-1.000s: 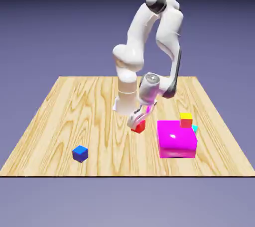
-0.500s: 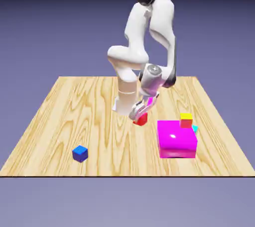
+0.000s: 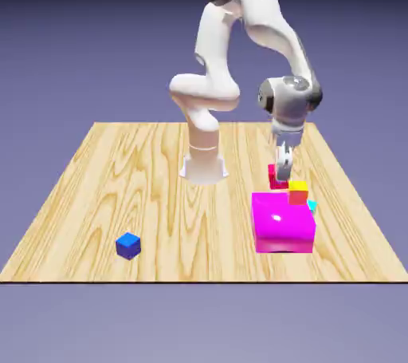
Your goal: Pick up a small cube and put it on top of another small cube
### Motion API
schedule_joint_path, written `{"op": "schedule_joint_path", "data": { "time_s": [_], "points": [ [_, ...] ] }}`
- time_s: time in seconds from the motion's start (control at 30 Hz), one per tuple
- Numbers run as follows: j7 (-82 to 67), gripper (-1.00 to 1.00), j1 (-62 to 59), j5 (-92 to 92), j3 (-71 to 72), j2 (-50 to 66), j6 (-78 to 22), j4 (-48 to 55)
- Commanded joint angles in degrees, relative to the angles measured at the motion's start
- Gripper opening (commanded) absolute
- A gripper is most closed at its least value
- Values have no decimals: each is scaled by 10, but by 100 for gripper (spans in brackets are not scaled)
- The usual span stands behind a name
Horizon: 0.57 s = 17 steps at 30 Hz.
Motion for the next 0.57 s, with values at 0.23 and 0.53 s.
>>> {"op": "schedule_joint_path", "data": {
  "time_s": [0.23,0.53],
  "points": [
    [43,-100,-36,-92,77,30,-1,40],
    [48,100,-50,-97,92,38,11,35]
  ]
}}
